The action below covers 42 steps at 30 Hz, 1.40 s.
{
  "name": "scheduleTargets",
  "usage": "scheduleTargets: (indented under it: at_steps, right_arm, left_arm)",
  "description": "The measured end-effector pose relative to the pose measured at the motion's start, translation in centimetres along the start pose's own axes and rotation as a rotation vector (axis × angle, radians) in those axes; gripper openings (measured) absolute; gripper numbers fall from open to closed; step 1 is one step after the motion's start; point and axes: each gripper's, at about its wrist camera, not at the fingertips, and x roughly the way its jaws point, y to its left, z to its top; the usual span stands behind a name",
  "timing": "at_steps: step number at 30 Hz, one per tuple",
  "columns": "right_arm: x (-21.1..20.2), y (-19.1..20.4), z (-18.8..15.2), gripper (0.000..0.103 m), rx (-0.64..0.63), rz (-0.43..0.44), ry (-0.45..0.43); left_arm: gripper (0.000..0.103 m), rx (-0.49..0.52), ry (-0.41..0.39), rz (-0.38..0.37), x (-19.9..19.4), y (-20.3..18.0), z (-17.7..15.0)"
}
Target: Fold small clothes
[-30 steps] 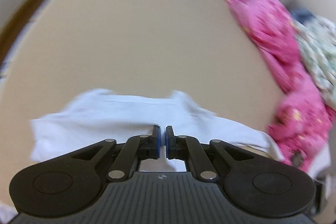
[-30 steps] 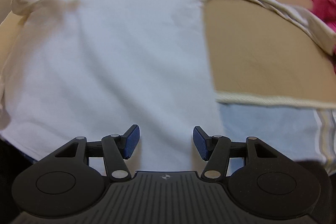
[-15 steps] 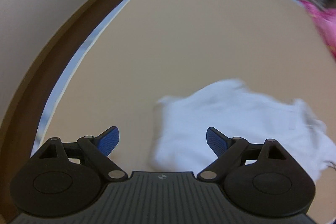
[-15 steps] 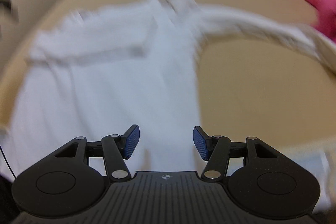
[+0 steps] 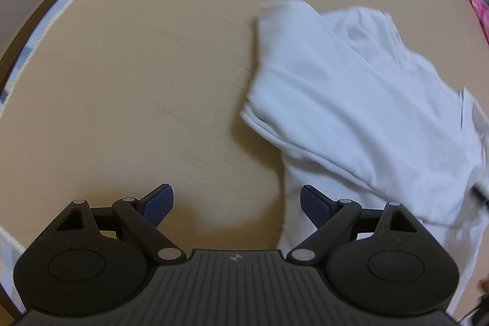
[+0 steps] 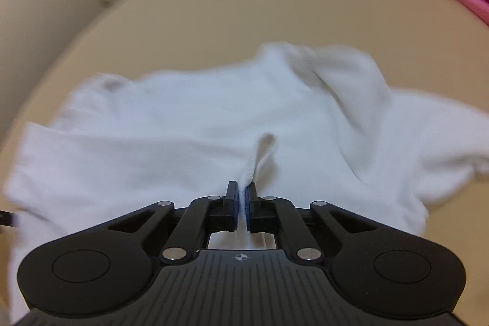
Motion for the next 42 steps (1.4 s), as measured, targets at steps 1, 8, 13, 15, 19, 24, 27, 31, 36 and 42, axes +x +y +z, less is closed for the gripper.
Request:
scheduleTargets:
  at_steps: [1,8,13,15,19,24,27,31,36,42]
  right_arm:
    - [-1.4,0.8,0.7,0.004,-0.056,0.011,-0.055]
    - [-2.7,-3.9,3.5,0.004,0.026,-0.060,-0.099]
    - [2.4,-7.3,0.9,0.007,0.105,-0.120,0.023]
    - [2.2,-7.2,0.6,0.014,0.103,-0.114,-0.002]
    - [1.0,-7.5,0.0,0.038,0.141,-0.101,-0.004]
    - [-1.7,-6.7,-1.2,0.050,0.071,-0.112,-0.050]
    - [-2.4,-6.0,-2.0,0.052,0.045,-0.090,-0.068]
    - [-0.6,-5.4,-2.9,0.053,0.007,-0.134,-0.001]
    - [-1.5,-5.2,-4.1,0.052,-0.007,-0.177,0.030]
    - [-13.4,-5.2,-8.0,0.060,0.102,-0.104,-0.075]
  left_arm:
    - [0.093,0.009,-0.004,0.003,0.2,-0.5,-0.1]
    - [0.093,0.016,-0.013,0.055,0.5,-1.6,-0.5]
    - [0.093,0.008,-0.031,0.095,0.0,-1.2,-0.5]
    - [0.093,0.022,-0.047,0.111,-0.3,-1.3,-0.3]
    - [0.093,0.011,-0.086,0.058,-1.4,-1.2,0.6]
    - [0.094,0.002,-0.184,-0.052,-4.1,-0.7,2.0]
    - [0.095,0.036,-0.118,0.095,-1.9,-1.8,4.0]
    - [0.101,0.094,-0.029,0.221,0.7,-1.9,3.9]
    - [0.100,0.203,-0.051,0.424,-0.4,-0.6,0.9]
    - [0.099,0.167,-0.142,0.331,-6.3,-0.1,-3.9]
